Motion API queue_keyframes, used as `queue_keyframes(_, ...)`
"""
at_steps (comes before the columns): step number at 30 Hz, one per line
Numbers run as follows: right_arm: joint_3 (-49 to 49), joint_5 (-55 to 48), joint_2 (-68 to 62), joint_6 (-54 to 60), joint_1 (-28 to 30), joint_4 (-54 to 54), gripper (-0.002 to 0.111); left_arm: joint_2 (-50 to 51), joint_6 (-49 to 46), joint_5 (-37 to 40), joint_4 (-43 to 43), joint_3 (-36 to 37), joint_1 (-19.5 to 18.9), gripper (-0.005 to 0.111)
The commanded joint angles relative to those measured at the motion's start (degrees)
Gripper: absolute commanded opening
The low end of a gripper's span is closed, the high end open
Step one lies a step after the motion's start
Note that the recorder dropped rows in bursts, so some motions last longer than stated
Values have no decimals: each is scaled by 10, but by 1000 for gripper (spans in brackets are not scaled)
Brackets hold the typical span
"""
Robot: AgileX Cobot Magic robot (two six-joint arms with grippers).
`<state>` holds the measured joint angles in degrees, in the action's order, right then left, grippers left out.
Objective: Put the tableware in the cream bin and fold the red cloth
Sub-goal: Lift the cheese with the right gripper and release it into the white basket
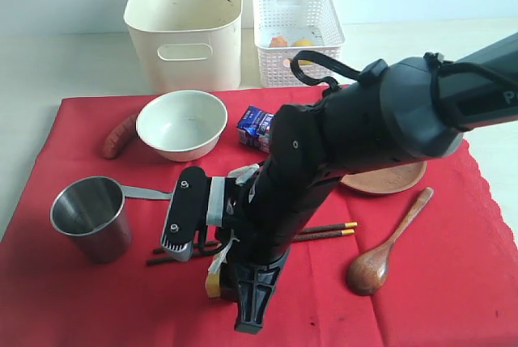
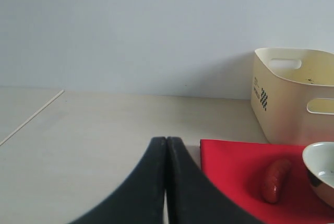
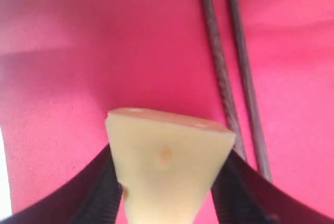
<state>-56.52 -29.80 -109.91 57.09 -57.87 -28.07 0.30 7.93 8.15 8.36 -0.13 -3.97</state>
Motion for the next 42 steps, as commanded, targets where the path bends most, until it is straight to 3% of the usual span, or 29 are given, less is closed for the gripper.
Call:
queue_keyframes(1,1,-2,33,-1,-1,3,13,-3,-2,-1,4,1,-1,0)
queue_keyframes(11,1,6,90,-1,-1,14,13,-3,-2,-1,4,1,-1,0)
queue_keyframes(18,1,86,118,-50,7,73,13,-3,-2,-1,4,1,-1,0)
queue_keyframes(22,1,128,120,-59,51,107,9,-3,-2,-1,4,1,-1,0)
queue_keyframes(23,1,147,120,-59,72,110,0,-3,-2,-1,4,1,-1,0)
queue_keyframes(29,1,270,120,-62,151,100,0,-3,-2,-1,4,1,-1,0)
queue_keyframes(36,1,505,95,-63,223,41,0,-3,-2,-1,4,1,-1,0)
queue_keyframes(38,-8,516,77,-65,237,41,0,-3,-2,-1,4,1,-1,0)
queue_keyframes(42,-83,428,27,-89,264,41,0,-3,-2,-1,4,1,-1,0)
